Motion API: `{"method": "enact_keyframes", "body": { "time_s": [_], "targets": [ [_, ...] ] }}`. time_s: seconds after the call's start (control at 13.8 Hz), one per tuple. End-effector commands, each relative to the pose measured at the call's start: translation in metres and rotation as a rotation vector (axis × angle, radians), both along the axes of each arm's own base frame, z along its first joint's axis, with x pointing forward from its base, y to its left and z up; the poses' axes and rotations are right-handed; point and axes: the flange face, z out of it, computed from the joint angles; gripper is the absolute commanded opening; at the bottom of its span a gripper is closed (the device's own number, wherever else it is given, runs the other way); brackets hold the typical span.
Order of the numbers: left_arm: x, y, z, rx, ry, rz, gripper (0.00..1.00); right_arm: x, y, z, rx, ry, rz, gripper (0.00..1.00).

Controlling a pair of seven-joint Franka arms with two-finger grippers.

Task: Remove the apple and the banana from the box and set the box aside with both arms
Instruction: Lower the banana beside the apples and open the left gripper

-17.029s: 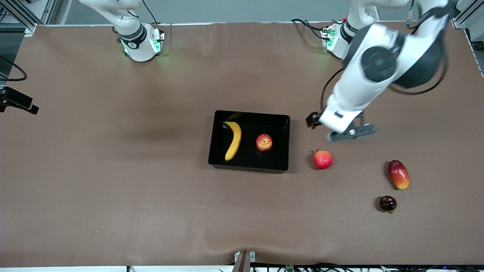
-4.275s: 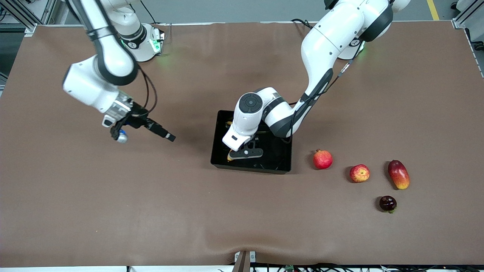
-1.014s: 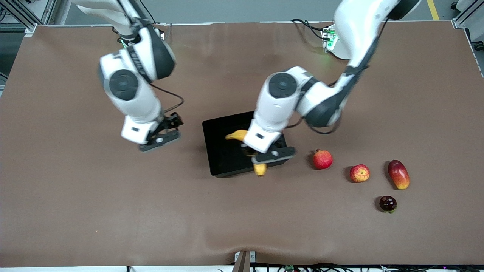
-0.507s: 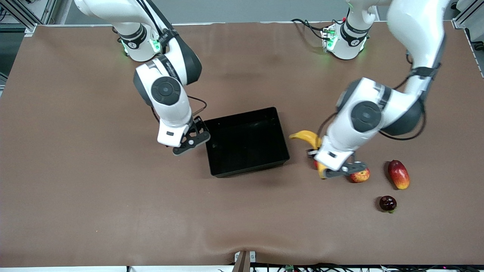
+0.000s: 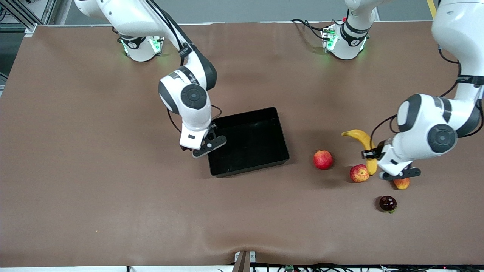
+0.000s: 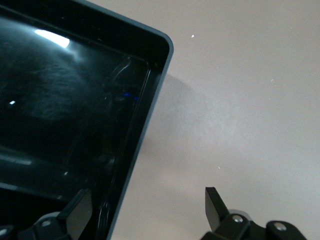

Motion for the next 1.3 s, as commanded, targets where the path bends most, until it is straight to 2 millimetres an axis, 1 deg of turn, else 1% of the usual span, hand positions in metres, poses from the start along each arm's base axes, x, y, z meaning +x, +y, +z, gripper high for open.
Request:
{"method": "enact_keyframes", "body": {
  "time_s": [0.0, 0.07, 0.14, 0.22, 0.29, 0.36, 0.43, 0.65, 0.8, 0.87, 0.94, 1.01, 1.09, 1.23],
  "targets": [
    [-0.019, 0.012, -0.023, -0.022, -0.033, 0.003, 0.00, 0.004, 0.013, -0.028, -0.031, -0.056, -0.012, 1.00],
    [-0.021, 0.014, -0.029, -0.021, -0.038, 0.002, 0.00, 0.003, 0.017, -0.038, -0.021, -0.063, -0.010, 1.00],
    [-0.021, 0.022, -0.036, -0.016, -0.033, 0.005, 0.00, 0.001, 0.021, -0.047, -0.010, -0.070, -0.019, 1.00],
    [-0.020, 0.036, -0.045, -0.014, -0.042, 0.015, 0.00, 0.000, 0.024, -0.058, 0.005, -0.078, -0.062, 1.00],
    [-0.021, 0.041, -0.056, -0.013, -0.053, 0.009, 0.00, -0.003, 0.029, -0.066, 0.021, -0.089, -0.097, 1.00],
    [-0.021, 0.041, -0.064, -0.013, -0.068, -0.003, 0.00, -0.006, 0.034, -0.069, 0.034, -0.097, -0.099, 0.49],
    [-0.022, 0.047, -0.072, -0.006, -0.076, -0.010, 0.00, -0.006, 0.034, -0.069, 0.038, -0.098, -0.119, 0.00],
    [-0.024, 0.066, -0.093, 0.041, -0.096, -0.069, 0.00, -0.007, 0.034, -0.070, 0.040, -0.097, -0.169, 0.00],
    [-0.024, 0.070, -0.102, 0.043, -0.097, -0.085, 0.00, -0.007, 0.033, -0.070, 0.038, -0.097, -0.159, 0.00],
    [-0.023, 0.070, -0.103, 0.040, -0.102, -0.084, 0.00, -0.006, 0.032, -0.069, 0.039, -0.098, -0.161, 0.00],
    [-0.022, 0.067, -0.102, 0.040, -0.104, -0.088, 0.19, -0.005, 0.031, -0.068, 0.038, -0.098, -0.164, 0.00],
    [-0.021, 0.066, -0.101, 0.041, -0.108, -0.092, 0.54, -0.002, 0.028, -0.065, 0.040, -0.098, -0.171, 0.00],
    [-0.020, 0.067, -0.099, 0.043, -0.111, -0.090, 1.00, -0.001, 0.027, -0.061, 0.043, -0.102, -0.173, 0.00],
    [-0.016, 0.065, -0.086, 0.051, -0.131, -0.095, 1.00, 0.001, 0.023, -0.055, 0.041, -0.097, -0.171, 0.00]
  ]
}}
